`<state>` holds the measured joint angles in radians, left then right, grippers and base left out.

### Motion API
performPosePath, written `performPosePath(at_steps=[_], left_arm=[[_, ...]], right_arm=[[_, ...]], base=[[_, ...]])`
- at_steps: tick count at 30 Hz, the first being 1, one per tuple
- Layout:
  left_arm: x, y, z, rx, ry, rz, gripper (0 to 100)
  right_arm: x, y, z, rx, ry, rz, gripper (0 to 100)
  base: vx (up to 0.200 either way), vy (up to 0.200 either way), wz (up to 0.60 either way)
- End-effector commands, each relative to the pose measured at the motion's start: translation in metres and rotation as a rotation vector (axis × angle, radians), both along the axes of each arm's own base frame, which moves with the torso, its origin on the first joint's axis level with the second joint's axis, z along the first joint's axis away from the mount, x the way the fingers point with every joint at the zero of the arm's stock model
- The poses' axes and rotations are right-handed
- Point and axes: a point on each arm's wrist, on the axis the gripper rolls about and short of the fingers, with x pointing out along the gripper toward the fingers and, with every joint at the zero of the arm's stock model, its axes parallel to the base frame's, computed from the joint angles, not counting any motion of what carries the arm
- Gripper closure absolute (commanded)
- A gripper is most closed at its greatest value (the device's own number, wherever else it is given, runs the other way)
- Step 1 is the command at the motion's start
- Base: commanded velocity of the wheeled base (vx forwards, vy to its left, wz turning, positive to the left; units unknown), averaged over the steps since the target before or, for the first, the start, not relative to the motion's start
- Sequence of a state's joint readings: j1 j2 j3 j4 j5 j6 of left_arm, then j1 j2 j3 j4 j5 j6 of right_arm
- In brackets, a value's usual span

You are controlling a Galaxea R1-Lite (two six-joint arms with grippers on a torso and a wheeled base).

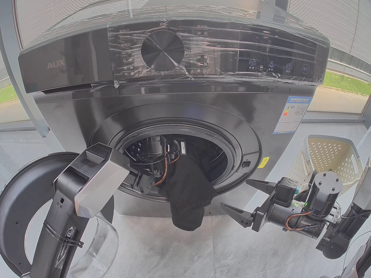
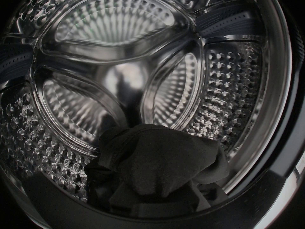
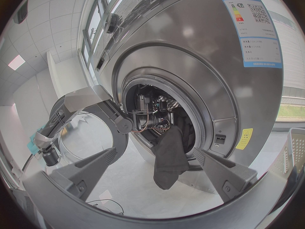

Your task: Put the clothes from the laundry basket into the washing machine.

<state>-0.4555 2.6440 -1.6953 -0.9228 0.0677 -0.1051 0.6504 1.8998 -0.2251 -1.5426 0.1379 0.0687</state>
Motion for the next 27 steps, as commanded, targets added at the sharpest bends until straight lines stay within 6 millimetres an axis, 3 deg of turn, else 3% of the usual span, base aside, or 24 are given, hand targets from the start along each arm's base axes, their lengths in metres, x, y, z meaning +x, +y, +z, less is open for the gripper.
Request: performPosePath(at_steps=[1,6,7,11,15,21,27], left_arm=[[0.009,0.004,-0.009,-0.003,-0.001,0.021,100],[0.006,0.001,-0.009,-0.003,-0.002,0.014,100],[0.005,0.000,-0.010,-0.002,0.001,0.012,0],[0.000,-0.006,-0.007,-0.022,0.011,-0.003,0],[-0.027,-0.015,0.010,0.000,0.065,-0.049,0],[-0.060,-0.016,0.008,0.091,0.201,-0.101,0],[-0.078,-0.015,-0.005,0.152,0.272,-0.156,0]], right_arm=[[0.000,0.001,-0.001,-0.001,0.001,0.002,0],[0.000,0.000,0.000,-0.001,0.001,0.002,0],[0.000,0.001,0.000,0.000,0.000,0.002,0],[0.000,0.000,0.000,0.000,0.000,0.000,0],[0.000,0.001,0.000,0.000,0.000,0.002,0],[0.000,0.001,0.000,0.000,0.000,0.002,0],[0.000,0.001,0.001,0.002,-0.002,0.002,0]], base=[[0.000,0.000,0.00],[0.000,0.000,0.00],[0.000,0.000,0.00],[0.000,0.000,0.00],[0.000,0.000,0.00],[0.000,0.000,0.00],[0.000,0.000,0.00]])
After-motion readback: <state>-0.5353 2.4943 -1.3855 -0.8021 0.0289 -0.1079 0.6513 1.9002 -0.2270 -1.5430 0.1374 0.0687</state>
